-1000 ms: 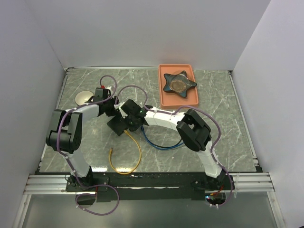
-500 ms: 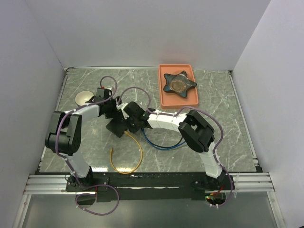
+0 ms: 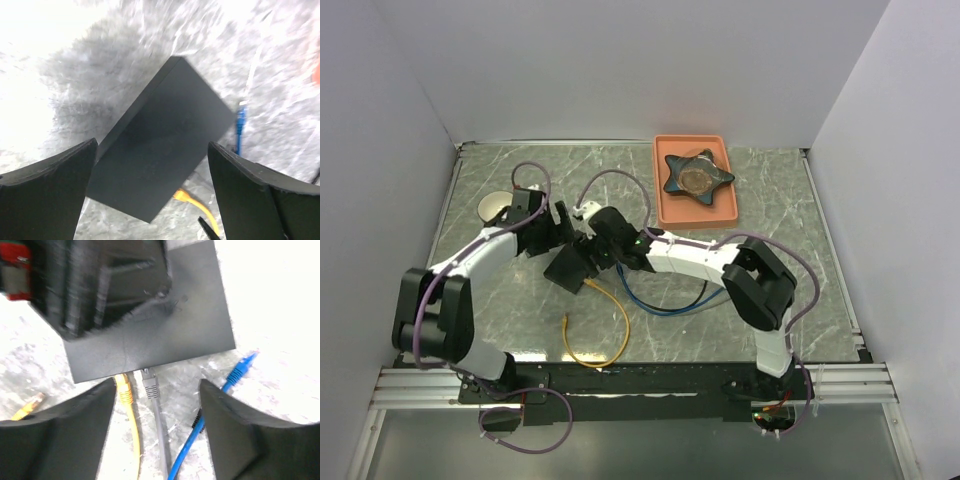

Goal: Insert the plug into the switch port

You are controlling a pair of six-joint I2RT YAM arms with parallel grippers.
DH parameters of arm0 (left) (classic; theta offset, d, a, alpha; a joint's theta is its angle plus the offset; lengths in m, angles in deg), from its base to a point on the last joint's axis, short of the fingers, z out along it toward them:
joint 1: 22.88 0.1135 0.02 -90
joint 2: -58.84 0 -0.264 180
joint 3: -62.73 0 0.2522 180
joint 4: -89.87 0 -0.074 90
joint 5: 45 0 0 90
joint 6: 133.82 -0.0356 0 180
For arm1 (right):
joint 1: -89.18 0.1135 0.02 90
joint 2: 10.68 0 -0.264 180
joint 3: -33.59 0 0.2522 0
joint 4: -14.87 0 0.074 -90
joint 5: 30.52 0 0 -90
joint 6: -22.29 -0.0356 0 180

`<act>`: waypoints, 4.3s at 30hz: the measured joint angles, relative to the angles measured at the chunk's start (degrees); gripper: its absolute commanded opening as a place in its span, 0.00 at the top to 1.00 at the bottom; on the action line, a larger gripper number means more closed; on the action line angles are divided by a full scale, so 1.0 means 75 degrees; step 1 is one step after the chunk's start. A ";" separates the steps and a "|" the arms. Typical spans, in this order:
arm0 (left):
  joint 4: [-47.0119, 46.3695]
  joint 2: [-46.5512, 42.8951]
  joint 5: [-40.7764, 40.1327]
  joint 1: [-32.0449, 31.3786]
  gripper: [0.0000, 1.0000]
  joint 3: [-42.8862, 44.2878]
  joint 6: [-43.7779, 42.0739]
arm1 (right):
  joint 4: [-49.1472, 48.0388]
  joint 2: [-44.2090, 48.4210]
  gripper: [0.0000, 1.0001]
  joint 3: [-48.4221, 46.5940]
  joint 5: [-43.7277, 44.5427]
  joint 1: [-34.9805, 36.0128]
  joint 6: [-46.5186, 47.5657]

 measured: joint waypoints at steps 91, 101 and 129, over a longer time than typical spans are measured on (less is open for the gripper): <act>-0.3634 -0.5071 0.0498 0.0000 0.01 -0.2769 0.1571 | -0.0906 0.6691 0.92 0.3340 0.2218 -0.1011 -0.1107; -0.3698 -0.4957 0.0545 0.0000 0.01 -0.2769 0.1582 | -0.2299 0.9655 0.95 0.4811 0.2605 -0.1061 -0.0627; -0.5802 -0.3573 0.3456 0.0017 0.08 -0.2908 0.1192 | -0.2358 0.3232 1.00 0.2911 -0.3273 -0.1011 -0.0391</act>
